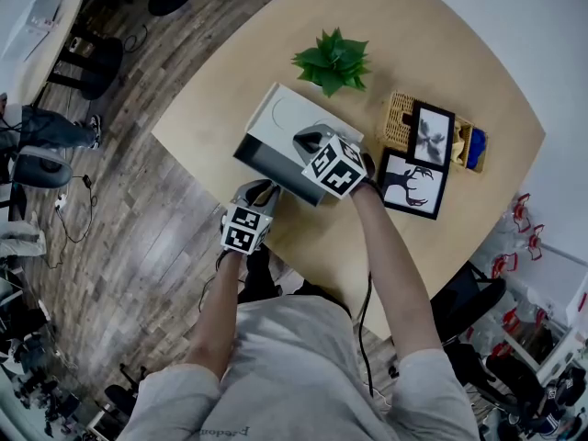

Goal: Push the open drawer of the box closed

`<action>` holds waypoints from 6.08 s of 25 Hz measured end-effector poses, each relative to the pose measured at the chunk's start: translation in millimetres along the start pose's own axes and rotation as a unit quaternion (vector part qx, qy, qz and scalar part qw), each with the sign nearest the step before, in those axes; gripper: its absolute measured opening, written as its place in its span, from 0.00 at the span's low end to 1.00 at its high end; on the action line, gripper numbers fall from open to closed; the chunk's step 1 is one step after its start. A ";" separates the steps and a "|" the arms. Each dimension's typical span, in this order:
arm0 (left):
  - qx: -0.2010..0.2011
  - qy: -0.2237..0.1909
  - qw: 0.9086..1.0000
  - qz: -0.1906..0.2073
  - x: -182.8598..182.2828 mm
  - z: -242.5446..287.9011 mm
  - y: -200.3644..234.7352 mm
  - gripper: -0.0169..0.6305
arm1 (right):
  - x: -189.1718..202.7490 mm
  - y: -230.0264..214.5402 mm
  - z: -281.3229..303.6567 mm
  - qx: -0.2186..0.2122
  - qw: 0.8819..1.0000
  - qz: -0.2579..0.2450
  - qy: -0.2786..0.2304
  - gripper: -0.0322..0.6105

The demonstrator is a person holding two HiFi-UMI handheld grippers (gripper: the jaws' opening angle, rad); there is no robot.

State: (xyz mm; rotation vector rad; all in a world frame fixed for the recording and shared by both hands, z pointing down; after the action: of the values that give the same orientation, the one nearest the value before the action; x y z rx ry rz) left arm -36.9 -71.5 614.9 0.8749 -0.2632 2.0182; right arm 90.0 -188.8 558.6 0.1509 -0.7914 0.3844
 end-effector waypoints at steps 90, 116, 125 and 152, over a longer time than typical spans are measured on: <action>0.048 -0.003 0.999 0.017 -49.1 49.1 13.8 0.22 | -0.9 -1.9 2.1 -0.006 1.000 0.012 0.008 0.05; 0.091 -0.066 0.993 0.035 -37.8 -45.3 29.2 0.23 | -4.0 125.3 -51.5 0.212 0.938 0.265 -0.065 0.05; 0.111 -0.102 0.986 0.069 -34.3 -81.2 22.7 0.23 | -3.1 181.7 -56.3 0.286 0.893 0.324 -0.124 0.05; 0.156 -0.126 0.977 0.067 11.2 -147.8 18.3 0.11 | 11.5 273.1 -64.8 0.367 0.826 0.385 -0.183 0.05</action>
State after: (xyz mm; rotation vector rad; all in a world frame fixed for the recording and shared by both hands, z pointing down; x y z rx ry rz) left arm -126.6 -2.5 517.4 1.3470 -0.1489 2.1048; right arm 33.5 83.5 518.9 0.6514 -1.0335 1.4706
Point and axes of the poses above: the fingertips, and each gripper's own axes: z forward along the fingers, y to its left, x out of its underside, the point moved 7 cm from there along -z, backward along the fingers, and after that the axes turned 1 degree about -z, right-handed, at the moved point
